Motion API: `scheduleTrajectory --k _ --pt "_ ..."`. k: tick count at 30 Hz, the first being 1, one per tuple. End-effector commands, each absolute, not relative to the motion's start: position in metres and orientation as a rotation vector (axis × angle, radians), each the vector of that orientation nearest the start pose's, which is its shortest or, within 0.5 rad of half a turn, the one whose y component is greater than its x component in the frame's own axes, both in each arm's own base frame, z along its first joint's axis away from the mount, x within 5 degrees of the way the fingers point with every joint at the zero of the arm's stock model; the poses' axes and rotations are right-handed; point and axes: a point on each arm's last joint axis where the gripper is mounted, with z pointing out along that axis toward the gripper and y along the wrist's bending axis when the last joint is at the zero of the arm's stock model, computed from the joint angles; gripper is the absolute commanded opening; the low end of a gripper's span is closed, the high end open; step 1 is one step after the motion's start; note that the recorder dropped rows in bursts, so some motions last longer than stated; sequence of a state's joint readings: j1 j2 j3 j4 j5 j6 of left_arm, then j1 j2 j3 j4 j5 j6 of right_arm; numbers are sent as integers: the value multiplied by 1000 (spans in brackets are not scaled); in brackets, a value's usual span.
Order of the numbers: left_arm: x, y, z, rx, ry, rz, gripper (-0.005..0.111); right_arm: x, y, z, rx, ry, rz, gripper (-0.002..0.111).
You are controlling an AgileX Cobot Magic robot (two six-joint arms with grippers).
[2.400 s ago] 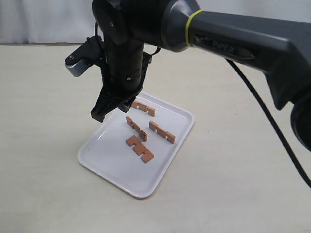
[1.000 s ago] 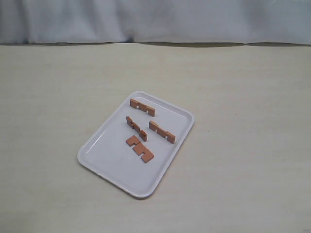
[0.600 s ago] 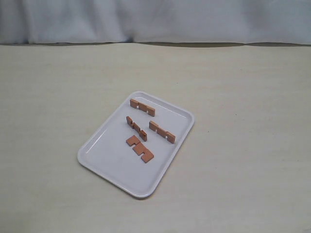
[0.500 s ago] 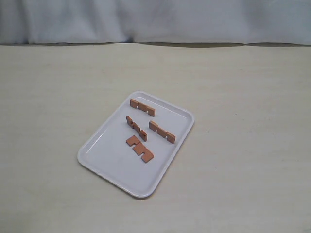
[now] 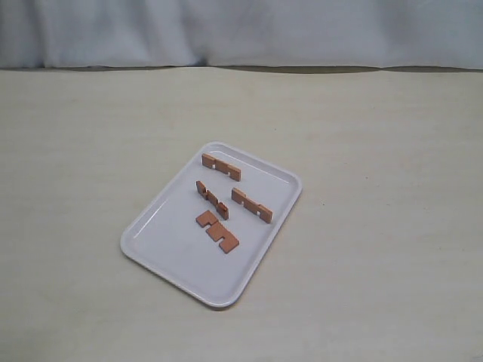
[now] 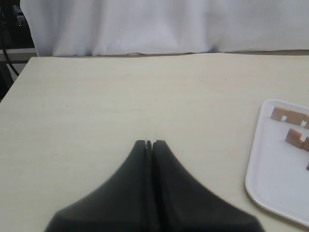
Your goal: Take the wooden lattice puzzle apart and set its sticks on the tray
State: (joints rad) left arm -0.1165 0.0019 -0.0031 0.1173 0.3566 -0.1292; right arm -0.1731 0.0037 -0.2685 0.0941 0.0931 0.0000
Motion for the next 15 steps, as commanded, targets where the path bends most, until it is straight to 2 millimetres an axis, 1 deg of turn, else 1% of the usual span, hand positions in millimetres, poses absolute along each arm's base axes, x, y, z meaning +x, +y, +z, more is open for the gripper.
scheduleTrajectory --k 1,2,4,5,7,8,15 --pt "53 -3 182 60 1827 -58 0 47 -7 251 185 1432 -55 5" --pt "53 -3 182 60 1827 -58 0 51 -8 236 191 1466 -55 5" --pt "53 -3 182 60 1827 -58 0 55 -9 213 200 1524 -54 5" --pt "53 -3 182 60 1827 -58 0 56 -9 207 202 1544 -54 5" --pt "53 -3 182 60 1827 -58 0 56 -8 201 201 1606 -52 5" --pt "53 -3 182 60 1827 -58 0 56 -8 201 223 1601 -25 5" --pt "53 -3 182 60 1827 -58 0 56 -8 201 255 1600 4 5"
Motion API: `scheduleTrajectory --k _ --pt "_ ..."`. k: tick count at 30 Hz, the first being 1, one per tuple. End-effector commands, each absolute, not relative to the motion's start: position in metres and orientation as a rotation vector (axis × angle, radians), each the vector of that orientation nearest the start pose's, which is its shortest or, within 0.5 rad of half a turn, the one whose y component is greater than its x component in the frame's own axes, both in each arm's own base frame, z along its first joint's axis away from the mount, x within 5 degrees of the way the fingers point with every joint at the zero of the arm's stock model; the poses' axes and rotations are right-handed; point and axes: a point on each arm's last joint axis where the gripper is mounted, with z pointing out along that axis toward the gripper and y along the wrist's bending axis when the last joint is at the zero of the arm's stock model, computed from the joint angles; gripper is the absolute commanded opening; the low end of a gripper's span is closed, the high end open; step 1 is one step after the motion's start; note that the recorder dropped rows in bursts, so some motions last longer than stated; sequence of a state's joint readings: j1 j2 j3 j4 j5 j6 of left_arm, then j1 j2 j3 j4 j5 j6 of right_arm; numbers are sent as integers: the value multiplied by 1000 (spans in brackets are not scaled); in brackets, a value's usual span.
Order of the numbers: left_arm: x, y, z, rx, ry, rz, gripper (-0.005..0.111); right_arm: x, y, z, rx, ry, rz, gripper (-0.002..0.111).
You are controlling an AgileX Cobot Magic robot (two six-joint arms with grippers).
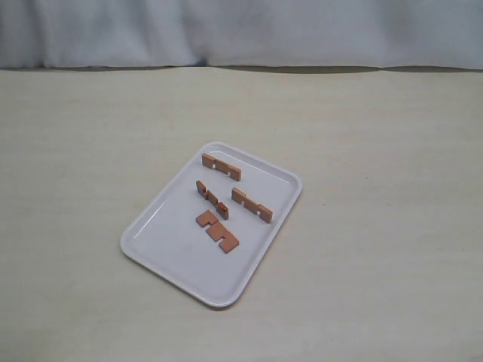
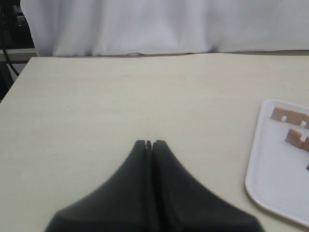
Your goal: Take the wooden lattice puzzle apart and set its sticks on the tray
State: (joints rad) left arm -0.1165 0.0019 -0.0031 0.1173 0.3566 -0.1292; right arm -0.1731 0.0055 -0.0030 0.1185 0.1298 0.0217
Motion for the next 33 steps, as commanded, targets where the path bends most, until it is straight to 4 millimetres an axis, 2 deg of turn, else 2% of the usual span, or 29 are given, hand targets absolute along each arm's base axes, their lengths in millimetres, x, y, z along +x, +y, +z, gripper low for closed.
scheduleTrajectory --k 1,13,33 --pt "53 -3 182 60 1827 -58 0 56 -8 201 252 1601 1 5" --pt "53 -3 182 60 1827 -58 0 55 -7 194 256 1677 8 5" --pt "53 -2 182 60 1830 -58 0 55 -7 194 252 1676 3 5"
